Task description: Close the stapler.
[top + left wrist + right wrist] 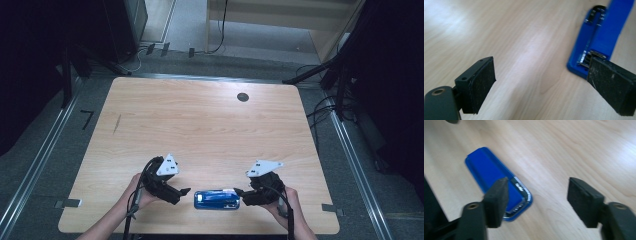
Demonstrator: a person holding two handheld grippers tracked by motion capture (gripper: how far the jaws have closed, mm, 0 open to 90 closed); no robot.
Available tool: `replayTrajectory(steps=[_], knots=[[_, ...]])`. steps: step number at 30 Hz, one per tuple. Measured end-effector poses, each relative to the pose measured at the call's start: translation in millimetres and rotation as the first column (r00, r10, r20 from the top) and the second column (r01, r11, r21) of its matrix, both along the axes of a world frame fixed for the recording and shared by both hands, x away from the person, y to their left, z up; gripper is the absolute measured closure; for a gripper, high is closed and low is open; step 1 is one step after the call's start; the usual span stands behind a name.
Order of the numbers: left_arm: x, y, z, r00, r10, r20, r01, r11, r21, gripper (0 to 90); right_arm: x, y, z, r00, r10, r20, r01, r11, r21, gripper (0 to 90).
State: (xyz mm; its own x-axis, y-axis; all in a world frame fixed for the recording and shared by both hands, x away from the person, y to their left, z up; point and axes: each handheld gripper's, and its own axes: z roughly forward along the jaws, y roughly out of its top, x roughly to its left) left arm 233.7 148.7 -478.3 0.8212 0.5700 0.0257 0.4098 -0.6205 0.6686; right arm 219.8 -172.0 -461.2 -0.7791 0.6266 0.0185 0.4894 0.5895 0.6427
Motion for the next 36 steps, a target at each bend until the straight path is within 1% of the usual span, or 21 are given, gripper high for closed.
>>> replayTrajectory(steps=[2,3,5,6,10,11,12,15,16,18,19,20,21,23,25,27,28,30,31,35,36], knots=[[1.5,5.0,3.4,0.9991,0.04,0.015,-0.04,0.9992,-0.001,7.4,1.7,-4.5,1.4,0.9997,-0.024,-0.006,0.024,0.9997,0.003,23.5],[2.3,7.5,4.4,0.9983,0.057,0.016,-0.057,0.9984,-0.005,7.0,2.3,-7.9,2.0,0.9993,-0.038,0.0,0.038,0.9993,0.001,20.6],[4.3,11.7,4.7,0.9962,0.084,0.022,-0.084,0.9965,0.001,6.8,3.8,-14.4,2.7,0.998,-0.063,0.003,0.063,0.998,0.011,17.4],[5.5,14.7,4.2,0.9943,0.104,0.022,-0.104,0.9946,-0.005,6.7,5.0,-18.3,2.7,0.9971,-0.076,0.004,0.076,0.997,0.011,15.5],[10.7,22.8,2.1,0.9867,0.16,0.025,-0.161,0.9869,0.012,6.2,10.0,-35.8,1.6,0.9899,-0.142,0.001,0.142,0.9898,0.018,12.6],[12.5,25.3,1.5,0.9846,0.174,0.022,-0.174,0.9845,0.021,6.2,11.4,-40.3,0.9,0.9876,-0.157,0.001,0.157,0.9874,0.018,11.8],[14.3,27.8,0.3,0.9818,0.189,0.018,-0.189,0.9818,0.019,6.1,12.6,-44.9,0.2,0.9847,-0.174,0.005,0.174,0.9846,0.018,11.2],[19.0,34.5,-3.0,0.9725,0.233,0.013,-0.233,0.972,0.031,6.1,16.5,-58.2,-2.7,0.9757,-0.219,-0.001,0.219,0.9756,0.016,9.9],[20.3,36.6,-4.0,0.9707,0.24,0.008,-0.24,0.9702,0.033,6.1,18.1,-62.6,-4.0,0.9739,-0.227,0.002,0.227,0.9738,0.015,9.2],[22.6,40.0,-6.3,0.9645,0.264,0.015,-0.264,0.9635,0.044,6.1,20.8,-69.9,-6.5,0.9675,-0.253,-0.011,0.253,0.9675,0.011,8.1],[23.6,41.3,-7.1,0.9638,0.266,0.015,-0.267,0.9628,0.044,6.1,22.6,-73.9,-8.6,0.9647,-0.263,-0.014,0.263,0.9648,0.008,7.6],[24.6,42.8,-8.3,0.9613,0.275,0.014,-0.276,0.96,0.049,6.1,23.2,-75.9,-9.6,0.9614,-0.274,-0.02,0.275,0.9616,0.006,7.0],[25.8,44.6,-9.3,0.9592,0.282,0.018,-0.283,0.9574,0.059,6.1,24.6,-79.1,-11.2,0.9601,-0.279,-0.016,0.279,0.9602,-0.001,5.7],[27.9,48.2,-12.0,0.9537,0.3,0.016,-0.301,0.9513,0.068,6.1,27.0,-84.7,-14.6,0.9538,-0.3,-0.023,0.299,0.9541,-0.015,3.7],[30.8,53.2,-15.5,0.9479,0.318,0.021,-0.319,0.9437,0.089,6.1,28.7,-89.2,-17.7,0.9493,-0.313,-0.027,0.313,0.9496,-0.024,2.1],[33.4,57.8,-18.6,0.9413,0.337,0.023,-0.337,0.9357,0.104,6.1,30.4,-93.7,-21.2,0.9424,-0.332,-0.036,0.331,0.9429,-0.035,0.7],[35.0,60.6,-20.7,0.9367,0.349,0.022,-0.35,0.9301,0.112,6.1,31.4,-95.6,-23.4,0.9405,-0.338,-0.031,0.337,0.9406,-0.041,0.0],[38.6,67.5,-25.5,0.9268,0.375,0.026,-0.375,0.9174,0.135,6.1,33.1,-98.1,-28.1,0.9332,-0.359,-0.022,0.357,0.9317,-0.069,0.0],[39.8,70.0,-27.1,0.923,0.384,0.027,-0.384,0.9128,0.139,6.1,34.1,-100.2,-31.9,0.9299,-0.367,-0.021,0.364,0.9275,-0.084,0.0],[45.2,81.2,-33.6,0.9013,0.433,0.025,-0.431,0.8886,0.157,6.0,37.4,-108.7,-45.2,0.9191,-0.391,-0.047,0.386,0.9179,-0.091,0.0],[46.3,83.4,-34.5,0.8997,0.436,0.022,-0.433,0.8865,0.162,6.0,38.1,-110.8,-48.4,0.9161,-0.398,-0.049,0.393,0.9152,-0.091,0.0]])
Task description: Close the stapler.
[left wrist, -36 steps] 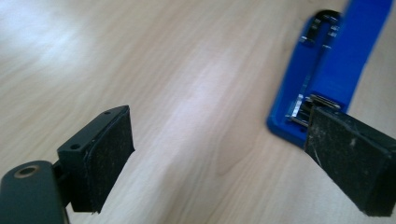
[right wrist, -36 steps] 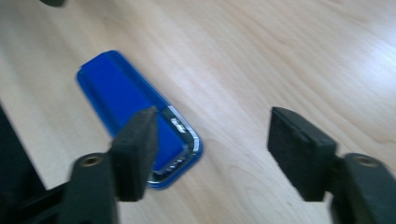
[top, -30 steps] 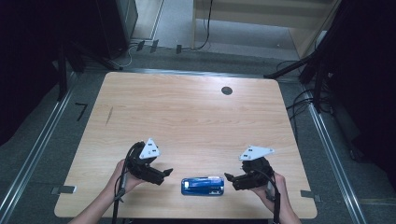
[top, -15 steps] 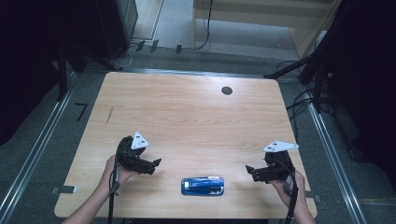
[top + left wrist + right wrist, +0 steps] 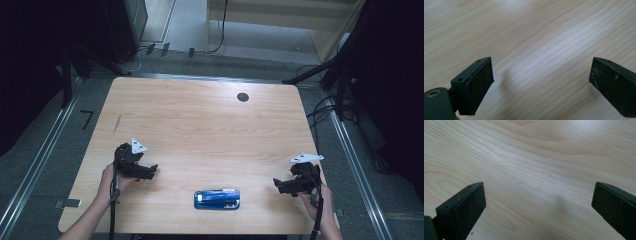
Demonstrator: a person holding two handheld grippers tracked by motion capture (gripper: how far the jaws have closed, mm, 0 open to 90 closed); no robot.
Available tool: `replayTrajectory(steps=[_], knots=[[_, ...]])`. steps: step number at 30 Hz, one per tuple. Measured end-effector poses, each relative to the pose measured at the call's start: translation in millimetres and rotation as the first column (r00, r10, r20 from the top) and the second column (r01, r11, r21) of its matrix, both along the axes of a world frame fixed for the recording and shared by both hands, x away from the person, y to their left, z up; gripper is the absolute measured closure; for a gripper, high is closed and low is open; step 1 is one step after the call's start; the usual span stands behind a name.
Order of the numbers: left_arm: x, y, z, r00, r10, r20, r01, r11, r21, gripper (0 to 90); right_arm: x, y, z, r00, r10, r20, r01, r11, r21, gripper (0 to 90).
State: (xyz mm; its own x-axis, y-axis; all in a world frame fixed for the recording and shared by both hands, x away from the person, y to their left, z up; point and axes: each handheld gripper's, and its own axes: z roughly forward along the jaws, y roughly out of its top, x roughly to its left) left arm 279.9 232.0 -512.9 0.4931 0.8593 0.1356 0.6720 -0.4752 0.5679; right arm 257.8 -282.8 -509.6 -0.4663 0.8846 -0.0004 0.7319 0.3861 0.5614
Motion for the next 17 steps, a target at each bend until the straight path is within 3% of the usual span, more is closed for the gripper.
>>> replayTrajectory(steps=[10,17], knots=[[3.1,-2.0,-4.3,1.0,0.008,-0.003,-0.008,0.9999,-0.014,5.2,6.1,-9.3,-24.8,0.9961,-0.004,-0.088,0.002,0.9998,-0.018,0.0],[3.7,-0.6,-6.6,0.9998,0.013,-0.014,-0.013,0.9986,-0.052,4.6,6.3,-11.7,-26.5,0.9971,-0.007,-0.076,0.007,1.0,0.003,0.0]])
